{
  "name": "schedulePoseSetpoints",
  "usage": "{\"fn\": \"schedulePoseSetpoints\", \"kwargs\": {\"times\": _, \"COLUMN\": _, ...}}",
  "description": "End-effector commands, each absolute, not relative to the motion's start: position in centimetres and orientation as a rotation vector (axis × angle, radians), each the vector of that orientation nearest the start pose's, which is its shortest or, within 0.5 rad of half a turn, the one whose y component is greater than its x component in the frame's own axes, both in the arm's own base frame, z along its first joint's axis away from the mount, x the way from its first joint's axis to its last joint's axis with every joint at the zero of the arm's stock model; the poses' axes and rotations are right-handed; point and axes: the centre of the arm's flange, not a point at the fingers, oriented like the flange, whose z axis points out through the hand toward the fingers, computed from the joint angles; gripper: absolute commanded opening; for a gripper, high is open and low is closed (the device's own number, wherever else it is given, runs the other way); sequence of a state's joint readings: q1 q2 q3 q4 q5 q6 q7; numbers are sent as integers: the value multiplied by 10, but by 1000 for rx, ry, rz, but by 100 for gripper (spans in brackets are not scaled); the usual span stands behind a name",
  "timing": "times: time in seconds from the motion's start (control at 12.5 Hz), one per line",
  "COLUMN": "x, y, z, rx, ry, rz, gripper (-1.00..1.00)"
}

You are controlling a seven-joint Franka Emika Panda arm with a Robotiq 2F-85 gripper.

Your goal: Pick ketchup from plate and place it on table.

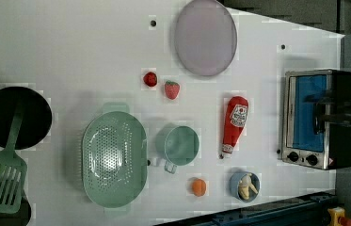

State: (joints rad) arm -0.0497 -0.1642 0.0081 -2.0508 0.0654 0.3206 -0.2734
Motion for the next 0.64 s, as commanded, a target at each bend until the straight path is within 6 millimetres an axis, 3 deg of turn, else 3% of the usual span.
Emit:
{"fn": "schedulePoseSetpoints", "kwargs": {"times": 0.08, "x": 502, "y": -16, "z": 555, "rx": -2894, "ry": 1152, "rz": 45, "gripper": 100}}
{"fn": "schedulePoseSetpoints", "kwargs": {"times": 0.4, "x": 501, "y": -21, "z": 594, "rx": -2952, "ry": 1157, "rz": 0, "gripper": 100}}
{"fn": "schedulePoseSetpoints", "kwargs": {"times": 0.64, "x": 499, "y": -20, "z": 593, "rx": -2958, "ry": 1158, "rz": 28, "gripper": 100}}
